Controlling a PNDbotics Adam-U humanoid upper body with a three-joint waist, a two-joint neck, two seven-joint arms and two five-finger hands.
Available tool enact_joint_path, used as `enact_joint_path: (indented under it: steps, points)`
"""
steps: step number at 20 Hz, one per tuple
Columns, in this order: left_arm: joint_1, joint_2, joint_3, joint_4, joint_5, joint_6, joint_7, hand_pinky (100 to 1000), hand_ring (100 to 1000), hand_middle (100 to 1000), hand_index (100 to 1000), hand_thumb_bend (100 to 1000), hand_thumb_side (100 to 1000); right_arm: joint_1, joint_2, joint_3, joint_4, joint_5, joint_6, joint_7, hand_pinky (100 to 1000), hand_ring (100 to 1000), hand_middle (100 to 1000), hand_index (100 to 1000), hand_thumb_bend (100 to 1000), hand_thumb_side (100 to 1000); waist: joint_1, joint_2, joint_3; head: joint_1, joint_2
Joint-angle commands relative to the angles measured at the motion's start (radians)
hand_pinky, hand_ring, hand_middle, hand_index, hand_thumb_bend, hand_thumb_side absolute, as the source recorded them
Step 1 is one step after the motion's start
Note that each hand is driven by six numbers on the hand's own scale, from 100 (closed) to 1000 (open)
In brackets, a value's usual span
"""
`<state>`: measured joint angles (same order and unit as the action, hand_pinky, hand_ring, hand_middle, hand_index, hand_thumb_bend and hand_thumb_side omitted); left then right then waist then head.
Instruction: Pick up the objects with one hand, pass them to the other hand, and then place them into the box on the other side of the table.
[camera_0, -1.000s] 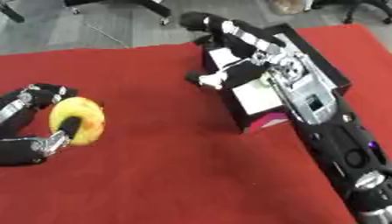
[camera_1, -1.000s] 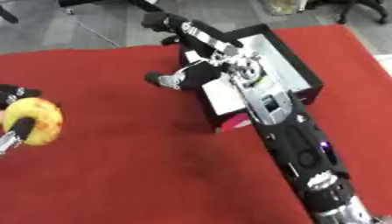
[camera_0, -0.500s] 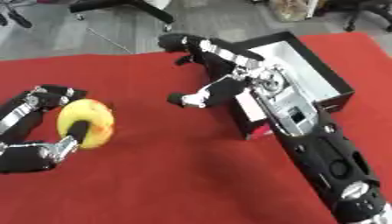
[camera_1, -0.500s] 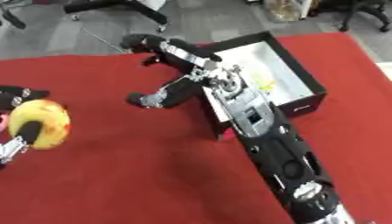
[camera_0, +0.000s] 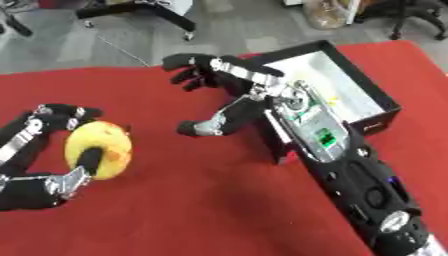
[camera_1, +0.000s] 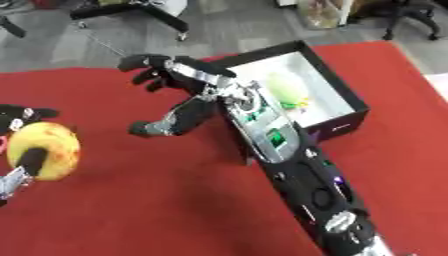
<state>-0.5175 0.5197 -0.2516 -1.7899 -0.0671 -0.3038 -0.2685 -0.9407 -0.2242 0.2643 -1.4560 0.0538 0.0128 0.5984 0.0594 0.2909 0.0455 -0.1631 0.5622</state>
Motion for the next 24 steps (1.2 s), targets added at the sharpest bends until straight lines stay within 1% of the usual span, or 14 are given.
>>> enact_joint_path:
  steps: [1, 4, 8, 12, 16, 21, 24]
  points:
    - [-0.005, 0.006, 0.003, -0.026, -0.039, -0.037, 0.023, 876, 579, 477, 478, 100, 338, -0.014, 0.006, 0.004, -0.029, -0.035, 0.044, 0.027, 874, 903, 1000, 925, 465, 176, -0.015, -0.015, 0.004, -0.012, 0.006]
    - [-0.001, -0.003, 0.000, -0.026, -0.076, -0.066, 0.049, 865, 574, 471, 481, 100, 330, -0.015, 0.010, 0.006, -0.042, -0.060, 0.075, 0.040, 873, 903, 1000, 922, 462, 174, -0.018, -0.014, 0.004, -0.015, 0.002]
    - [0.001, -0.018, -0.007, -0.017, -0.108, -0.086, 0.075, 865, 569, 467, 484, 100, 335, -0.016, 0.015, 0.015, -0.061, -0.085, 0.105, 0.049, 872, 903, 1000, 914, 461, 171, -0.020, -0.011, 0.006, -0.014, -0.010]
    - [-0.001, -0.029, -0.013, -0.004, -0.128, -0.093, 0.085, 861, 569, 466, 486, 100, 332, -0.014, 0.024, 0.025, -0.071, -0.098, 0.134, 0.063, 871, 900, 1000, 907, 454, 172, -0.019, -0.009, 0.008, -0.016, -0.021]
    - [-0.009, -0.040, -0.017, 0.016, -0.150, -0.099, 0.090, 856, 566, 464, 487, 100, 330, -0.017, 0.034, 0.035, -0.083, -0.112, 0.158, 0.072, 869, 895, 1000, 905, 453, 168, -0.018, -0.009, 0.010, -0.019, -0.026]
    - [-0.030, -0.066, -0.021, 0.037, -0.164, -0.106, 0.112, 853, 563, 462, 488, 100, 330, -0.014, 0.052, 0.046, -0.084, -0.107, 0.186, 0.078, 858, 875, 998, 902, 461, 170, -0.016, -0.008, 0.016, -0.027, -0.035]
    - [-0.039, -0.084, -0.022, 0.053, -0.164, -0.093, 0.136, 861, 559, 459, 488, 100, 344, -0.012, 0.061, 0.052, -0.081, -0.102, 0.203, 0.082, 856, 874, 995, 899, 459, 170, -0.015, -0.007, 0.021, -0.036, -0.036]
